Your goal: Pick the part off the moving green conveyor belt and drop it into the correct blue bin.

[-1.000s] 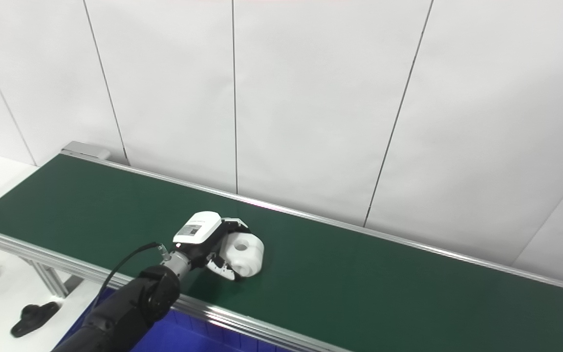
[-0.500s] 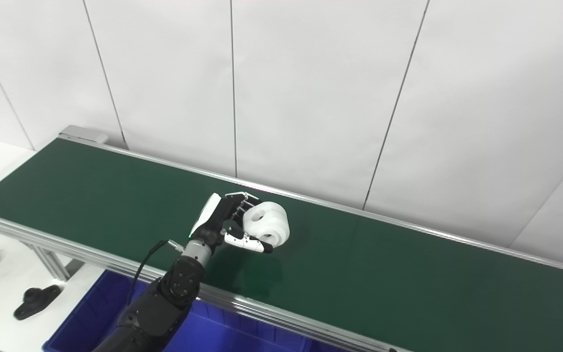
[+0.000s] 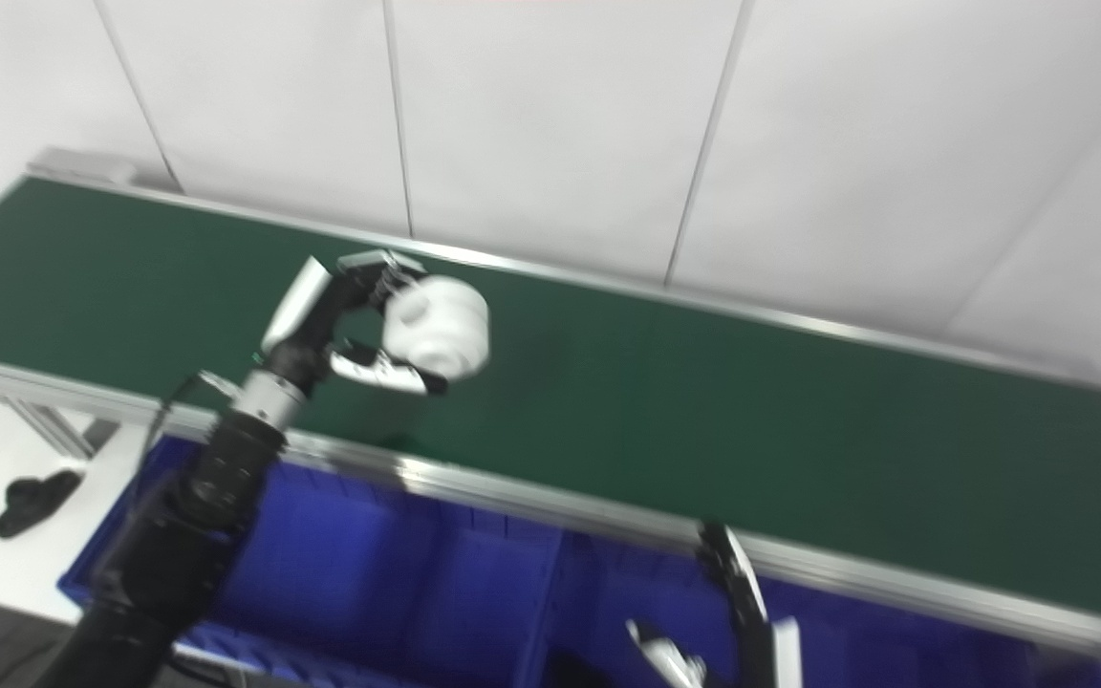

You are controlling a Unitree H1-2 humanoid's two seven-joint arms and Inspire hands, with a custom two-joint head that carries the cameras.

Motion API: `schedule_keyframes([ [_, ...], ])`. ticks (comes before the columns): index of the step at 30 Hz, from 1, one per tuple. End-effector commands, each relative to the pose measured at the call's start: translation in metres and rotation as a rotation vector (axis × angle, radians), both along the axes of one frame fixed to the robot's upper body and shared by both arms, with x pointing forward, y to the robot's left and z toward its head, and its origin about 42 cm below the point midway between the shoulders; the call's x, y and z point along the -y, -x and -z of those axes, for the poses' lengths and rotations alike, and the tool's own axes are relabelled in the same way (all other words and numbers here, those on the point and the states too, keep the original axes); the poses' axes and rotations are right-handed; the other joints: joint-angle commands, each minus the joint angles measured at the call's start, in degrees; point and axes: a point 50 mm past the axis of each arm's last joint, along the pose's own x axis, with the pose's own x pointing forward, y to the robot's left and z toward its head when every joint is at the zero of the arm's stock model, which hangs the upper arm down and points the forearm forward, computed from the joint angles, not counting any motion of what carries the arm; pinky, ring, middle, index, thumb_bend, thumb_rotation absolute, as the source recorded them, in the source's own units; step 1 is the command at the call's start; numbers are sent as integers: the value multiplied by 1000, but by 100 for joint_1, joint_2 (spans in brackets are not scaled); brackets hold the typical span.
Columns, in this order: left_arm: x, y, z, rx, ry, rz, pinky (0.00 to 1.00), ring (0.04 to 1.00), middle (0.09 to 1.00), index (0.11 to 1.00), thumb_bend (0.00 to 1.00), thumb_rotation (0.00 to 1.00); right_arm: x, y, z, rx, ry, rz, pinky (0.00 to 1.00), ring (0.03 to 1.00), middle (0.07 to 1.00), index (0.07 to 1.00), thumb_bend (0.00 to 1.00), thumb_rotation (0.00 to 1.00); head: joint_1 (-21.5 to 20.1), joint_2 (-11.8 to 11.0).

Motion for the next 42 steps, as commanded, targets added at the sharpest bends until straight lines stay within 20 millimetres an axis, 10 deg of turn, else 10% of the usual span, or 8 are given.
schedule_keyframes([
  [1, 3, 9, -8, 71, -20, 61, 421, 416, 493, 539, 497, 0, -9, -4, -14, 88, -33, -23, 798, 824, 857, 876, 839, 617, -169, 67],
  [12, 5, 73, 45, -12, -131, 187, 399, 411, 508, 523, 499, 0, -29, -5, -13, 73, -37, -40, 799, 837, 862, 887, 837, 600, -806, -42],
  [30, 4, 82, 91, -236, -357, 348, 518, 451, 507, 502, 500, 0, -43, -2, 1, 29, -16, -33, 775, 834, 854, 884, 841, 594, -1438, -637],
  [34, 1, 80, 95, -296, -416, 356, 625, 683, 692, 499, 507, 50, -46, -2, 4, 23, -3, -32, 784, 843, 858, 889, 844, 610, -1525, -725],
  [36, -1, 80, 96, -313, -441, 360, 707, 785, 808, 752, 601, 153, -46, -3, 5, 25, 2, -26, 786, 843, 853, 885, 837, 610, -1534, -741],
  [42, -6, 82, 95, -318, -411, 342, 859, 948, 985, 941, 730, 377, -50, -3, 8, 22, -2, -20, 805, 844, 854, 885, 842, 600, -1728, -872],
])
